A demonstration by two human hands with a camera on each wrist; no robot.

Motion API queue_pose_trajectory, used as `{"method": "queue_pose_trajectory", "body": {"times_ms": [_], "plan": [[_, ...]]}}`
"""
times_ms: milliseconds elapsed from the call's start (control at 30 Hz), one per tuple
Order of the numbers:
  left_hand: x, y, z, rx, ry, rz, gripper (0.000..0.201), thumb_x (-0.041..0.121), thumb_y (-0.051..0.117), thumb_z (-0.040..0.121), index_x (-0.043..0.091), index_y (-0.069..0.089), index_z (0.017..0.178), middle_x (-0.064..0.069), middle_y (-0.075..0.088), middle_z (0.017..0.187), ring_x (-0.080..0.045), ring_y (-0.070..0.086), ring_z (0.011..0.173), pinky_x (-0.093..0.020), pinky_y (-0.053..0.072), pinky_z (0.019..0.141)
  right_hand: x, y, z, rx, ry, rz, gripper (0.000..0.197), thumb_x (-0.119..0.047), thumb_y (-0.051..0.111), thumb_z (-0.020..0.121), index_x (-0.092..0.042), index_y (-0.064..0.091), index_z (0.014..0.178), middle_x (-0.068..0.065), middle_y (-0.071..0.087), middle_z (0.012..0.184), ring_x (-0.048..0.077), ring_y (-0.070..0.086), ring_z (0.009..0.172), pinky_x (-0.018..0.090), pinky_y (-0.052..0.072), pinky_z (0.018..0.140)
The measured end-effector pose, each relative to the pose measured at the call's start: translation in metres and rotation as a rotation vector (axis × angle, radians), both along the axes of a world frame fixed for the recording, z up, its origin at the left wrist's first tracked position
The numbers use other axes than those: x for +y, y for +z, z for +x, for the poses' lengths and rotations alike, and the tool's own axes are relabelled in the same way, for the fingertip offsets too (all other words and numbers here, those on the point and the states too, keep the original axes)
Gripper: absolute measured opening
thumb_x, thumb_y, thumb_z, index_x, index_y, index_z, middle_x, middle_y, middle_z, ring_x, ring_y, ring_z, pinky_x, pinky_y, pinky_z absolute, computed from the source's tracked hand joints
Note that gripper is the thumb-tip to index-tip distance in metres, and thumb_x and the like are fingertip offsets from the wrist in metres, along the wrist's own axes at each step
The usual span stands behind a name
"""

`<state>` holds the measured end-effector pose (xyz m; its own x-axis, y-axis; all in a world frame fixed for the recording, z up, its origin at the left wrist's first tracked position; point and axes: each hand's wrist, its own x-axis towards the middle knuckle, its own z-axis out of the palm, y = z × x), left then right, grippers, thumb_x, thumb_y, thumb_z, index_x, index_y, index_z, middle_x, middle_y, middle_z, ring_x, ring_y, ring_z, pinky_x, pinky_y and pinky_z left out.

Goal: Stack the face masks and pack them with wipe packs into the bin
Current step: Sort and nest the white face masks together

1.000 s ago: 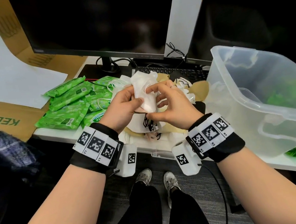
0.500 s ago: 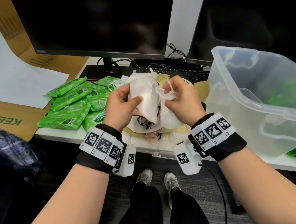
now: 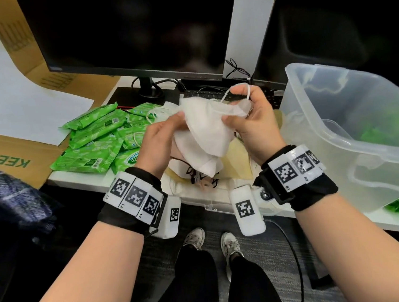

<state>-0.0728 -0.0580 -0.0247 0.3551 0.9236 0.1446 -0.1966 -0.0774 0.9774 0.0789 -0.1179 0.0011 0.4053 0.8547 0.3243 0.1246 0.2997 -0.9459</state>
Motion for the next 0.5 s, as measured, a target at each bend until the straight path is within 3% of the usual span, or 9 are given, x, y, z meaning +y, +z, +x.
{"method": "queue_pose_trajectory", "body": {"times_ms": [67, 133, 233, 333, 400, 500], "plan": [[-0.002, 0.001, 0.0, -0.024, -0.044, -0.005, 0.028, 0.028, 0.059, 0.086, 0.003, 0.069, 0.083, -0.002, 0.071, 0.074, -0.014, 0.067, 0.072, -0.021, 0.052, 0.068, 0.0, -0.008, -0.002, -0.042, -0.06, -0.099, 0.046, 0.017, 0.055, 0.077, -0.024, 0.046, 0.092, -0.002, 0.054, 0.086, 0.006, 0.057, 0.074, 0.023, 0.049, 0.067], [-0.004, 0.002, 0.001, 0.052, -0.06, 0.06, 0.006, 0.006, 0.066, 0.082, 0.011, 0.068, 0.085, 0.002, 0.072, 0.081, -0.012, 0.067, 0.077, -0.024, 0.055, 0.076, 0.0, -0.014, -0.002, -0.119, -0.12, -0.194, 0.043, 0.009, 0.06, 0.075, -0.025, 0.042, 0.094, -0.002, 0.052, 0.091, 0.015, 0.054, 0.082, 0.031, 0.049, 0.072], [-0.001, -0.001, 0.002, 0.185, -0.067, 0.166, 0.03, -0.009, 0.067, 0.075, 0.016, 0.067, 0.092, -0.001, 0.068, 0.094, -0.016, 0.065, 0.088, -0.034, 0.052, 0.09, -0.004, -0.01, -0.002, -0.32, -0.282, -0.248, 0.051, -0.002, 0.061, 0.075, -0.025, 0.037, 0.114, 0.0, 0.043, 0.107, 0.016, 0.045, 0.099, 0.028, 0.043, 0.087], [0.001, -0.003, 0.002, 0.288, -0.049, 0.254, 0.031, -0.006, 0.07, 0.073, 0.017, 0.068, 0.094, 0.001, 0.069, 0.091, -0.015, 0.065, 0.088, -0.037, 0.05, 0.093, -0.01, 0.001, -0.004, -0.489, -0.272, -0.1, 0.064, -0.005, 0.052, 0.072, -0.027, 0.041, 0.131, 0.0, 0.03, 0.129, 0.011, 0.033, 0.116, 0.013, 0.03, 0.098], [0.0, -0.004, 0.002, 0.343, -0.053, 0.282, 0.03, 0.002, 0.075, 0.07, 0.02, 0.069, 0.094, -0.001, 0.071, 0.092, -0.018, 0.066, 0.09, -0.041, 0.051, 0.092, -0.01, 0.003, -0.006, -0.67, -0.172, -0.13, 0.054, -0.014, 0.052, 0.068, -0.03, 0.056, 0.119, -0.006, 0.034, 0.124, 0.015, 0.033, 0.119, 0.025, 0.029, 0.102], [0.0, -0.003, 0.003, 0.388, -0.115, 0.304, 0.028, 0.019, 0.076, 0.064, 0.024, 0.071, 0.091, -0.003, 0.071, 0.096, -0.022, 0.065, 0.097, -0.043, 0.05, 0.092, -0.005, -0.003, -0.003, -0.832, -0.111, -0.241, 0.025, -0.02, 0.07, 0.075, -0.022, 0.066, 0.099, -0.007, 0.04, 0.106, 0.021, 0.04, 0.11, 0.038, 0.034, 0.097]]}}
